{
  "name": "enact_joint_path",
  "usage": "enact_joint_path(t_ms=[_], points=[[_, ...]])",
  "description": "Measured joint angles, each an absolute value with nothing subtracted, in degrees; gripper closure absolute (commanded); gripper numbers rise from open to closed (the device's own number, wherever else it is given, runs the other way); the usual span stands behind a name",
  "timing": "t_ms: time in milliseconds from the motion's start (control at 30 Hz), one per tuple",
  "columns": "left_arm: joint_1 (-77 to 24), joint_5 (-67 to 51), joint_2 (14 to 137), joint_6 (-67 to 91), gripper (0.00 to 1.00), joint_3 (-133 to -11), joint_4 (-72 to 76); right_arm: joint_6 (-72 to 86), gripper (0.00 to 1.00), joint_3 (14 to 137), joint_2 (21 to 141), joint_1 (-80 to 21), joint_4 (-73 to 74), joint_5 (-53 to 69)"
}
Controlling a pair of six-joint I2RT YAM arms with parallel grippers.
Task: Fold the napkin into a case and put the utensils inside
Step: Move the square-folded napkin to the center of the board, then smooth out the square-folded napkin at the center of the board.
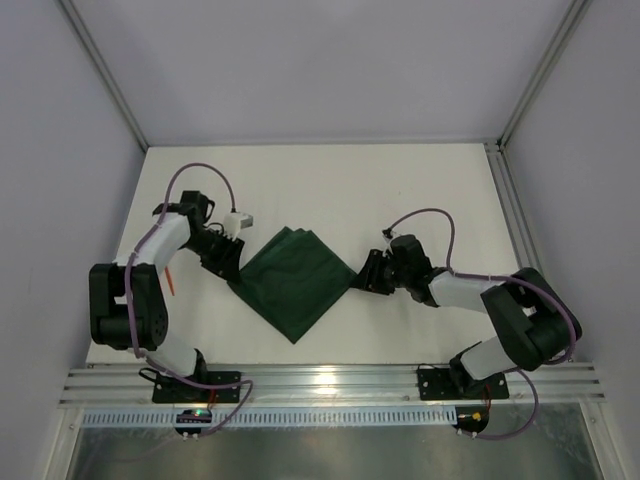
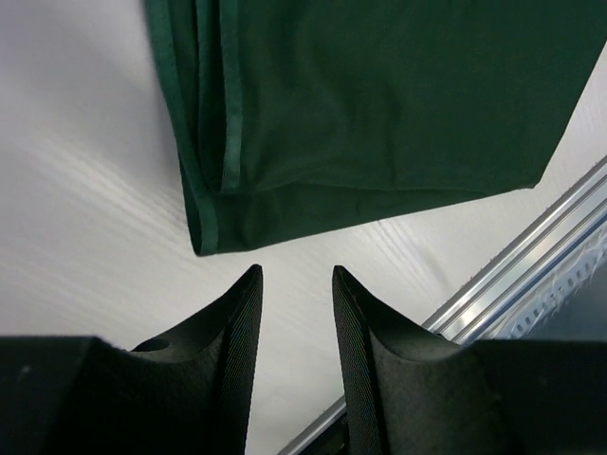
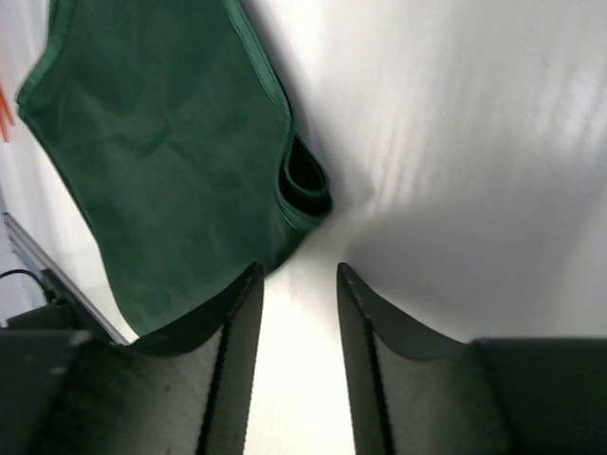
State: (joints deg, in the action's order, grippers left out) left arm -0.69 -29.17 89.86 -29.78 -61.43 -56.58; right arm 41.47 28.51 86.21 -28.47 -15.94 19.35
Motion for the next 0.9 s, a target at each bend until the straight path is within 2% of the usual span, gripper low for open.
enact_joint_path(t_ms=[167, 333, 433, 633, 900], points=[[-4.86, -27.88, 92.73, -28.45, 0.59, -63.64, -55.66, 36.45, 0.54, 29.58, 79.61, -28.45, -5.30, 15.99], [-7.42, -24.21, 95.31, -25.67, 0.61, -65.54, -52.21, 28.95, 0.56, 38.96, 80.03, -28.25, 2.98, 13.72], [-7.44, -22.52, 97.12, -24.25, 0.61, -66.50, -50.43, 24.53, 0.60, 48.77, 84.95, -28.10, 5.78, 14.63], [-8.19, -21.30, 99.59, -23.07, 0.62, -66.63, -49.47, 20.56, 0.61, 71.68, 103.48, -28.01, 7.01, 19.18], [-8.99, -20.38, 101.14, -22.74, 0.66, -66.63, -48.21, 20.45, 0.61, 89.32, 120.73, -28.01, 10.33, 19.68]])
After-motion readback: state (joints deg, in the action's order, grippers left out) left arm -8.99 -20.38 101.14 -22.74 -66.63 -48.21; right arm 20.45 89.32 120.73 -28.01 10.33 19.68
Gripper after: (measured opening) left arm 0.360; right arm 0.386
